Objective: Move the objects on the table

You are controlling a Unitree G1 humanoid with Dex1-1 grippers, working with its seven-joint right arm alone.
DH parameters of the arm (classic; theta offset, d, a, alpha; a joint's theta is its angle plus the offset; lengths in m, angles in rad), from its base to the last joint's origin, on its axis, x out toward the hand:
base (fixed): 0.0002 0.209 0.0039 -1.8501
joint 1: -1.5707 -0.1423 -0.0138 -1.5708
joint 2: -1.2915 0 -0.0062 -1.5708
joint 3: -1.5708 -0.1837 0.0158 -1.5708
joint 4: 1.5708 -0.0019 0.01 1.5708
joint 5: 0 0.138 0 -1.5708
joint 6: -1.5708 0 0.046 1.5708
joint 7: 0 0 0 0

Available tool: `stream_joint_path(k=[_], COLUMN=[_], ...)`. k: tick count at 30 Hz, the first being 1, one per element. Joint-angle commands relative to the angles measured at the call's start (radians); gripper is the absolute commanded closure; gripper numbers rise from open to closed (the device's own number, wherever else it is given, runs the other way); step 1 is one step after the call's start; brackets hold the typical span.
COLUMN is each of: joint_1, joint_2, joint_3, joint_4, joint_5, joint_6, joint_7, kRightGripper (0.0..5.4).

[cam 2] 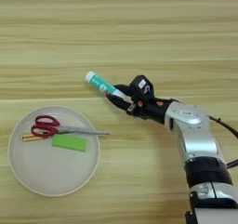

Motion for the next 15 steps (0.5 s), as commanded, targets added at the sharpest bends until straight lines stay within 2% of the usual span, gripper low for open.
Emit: stream_joint_path(k=[1, 15], joint_1=[-0.094, -0.090], joint_2=[-0.046, -0.021], joint_3=[-0.021, 0.001], joint_4=[0.024, 0.135], joint_5=[-0.017, -0.054], joint_6=[-0.060, -0.117], joint_7=[-0.038, -0.035], kRightGripper=[3.70, 3.70])
